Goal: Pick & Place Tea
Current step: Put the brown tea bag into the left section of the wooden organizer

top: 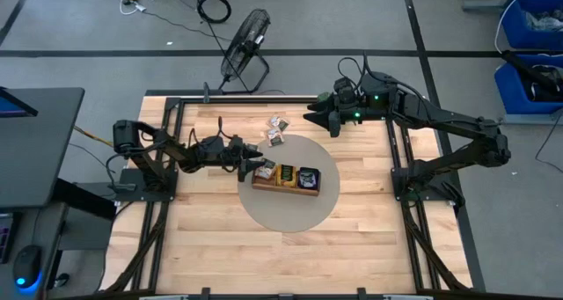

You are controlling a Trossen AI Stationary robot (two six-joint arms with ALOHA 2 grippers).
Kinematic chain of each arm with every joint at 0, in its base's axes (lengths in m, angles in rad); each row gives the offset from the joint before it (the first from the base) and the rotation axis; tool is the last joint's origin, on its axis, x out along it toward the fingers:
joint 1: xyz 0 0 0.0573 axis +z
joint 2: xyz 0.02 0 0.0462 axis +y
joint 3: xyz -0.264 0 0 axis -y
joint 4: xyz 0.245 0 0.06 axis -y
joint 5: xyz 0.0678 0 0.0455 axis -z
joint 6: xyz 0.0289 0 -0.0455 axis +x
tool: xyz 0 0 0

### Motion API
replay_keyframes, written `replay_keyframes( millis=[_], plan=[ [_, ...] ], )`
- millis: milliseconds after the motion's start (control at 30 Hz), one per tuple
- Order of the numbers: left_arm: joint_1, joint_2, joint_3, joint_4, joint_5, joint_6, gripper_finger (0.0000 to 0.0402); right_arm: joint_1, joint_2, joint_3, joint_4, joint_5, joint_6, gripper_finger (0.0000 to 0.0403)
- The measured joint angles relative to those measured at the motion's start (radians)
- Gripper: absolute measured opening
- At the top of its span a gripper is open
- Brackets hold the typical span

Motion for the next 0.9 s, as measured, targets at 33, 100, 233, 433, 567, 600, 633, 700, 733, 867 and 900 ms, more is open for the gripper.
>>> replay_keyframes(
  millis=[33,100,233,433,567,600,633,700,733,867,900],
  plan=[
    [0.001,0.000,0.000,0.000,0.000,-0.003,0.0231,0.000,0.000,0.000,0.000,0.000,0.000,0.0256],
    [0.016,-0.006,0.000,-0.004,0.003,-0.041,0.0228,0.000,0.000,0.000,0.000,0.000,0.000,0.0256],
    [0.088,-0.053,0.001,-0.020,0.003,-0.209,0.0218,0.000,0.000,0.000,0.000,0.000,0.000,0.0256],
    [0.200,-0.172,0.047,-0.246,0.101,-0.255,0.0206,0.000,0.000,0.000,0.000,-0.001,-0.004,0.0256],
    [0.223,-0.254,0.222,-0.784,0.163,-0.059,0.0204,0.000,0.000,0.000,0.000,-0.001,-0.008,0.0256],
    [0.222,-0.264,0.283,-0.944,0.159,0.011,0.0204,0.000,0.000,0.000,0.000,-0.001,-0.008,0.0256],
    [0.220,-0.265,0.351,-1.100,0.140,0.078,0.0204,0.000,0.000,0.000,0.000,-0.001,-0.008,0.0256],
    [0.215,-0.254,0.478,-1.359,0.043,0.188,0.0204,0.000,0.000,0.000,0.000,-0.001,-0.013,0.0256],
    [0.215,-0.240,0.537,-1.464,-0.028,0.216,0.0204,0.000,0.000,0.000,0.000,-0.001,-0.017,0.0256],
    [0.245,-0.173,0.707,-1.691,-0.211,0.233,0.0204,0.000,0.000,0.000,0.000,-0.001,-0.034,0.0256],
    [0.255,-0.156,0.734,-1.717,-0.212,0.232,0.0204,0.000,0.000,0.000,-0.001,-0.001,-0.037,0.0256]
  ],
)
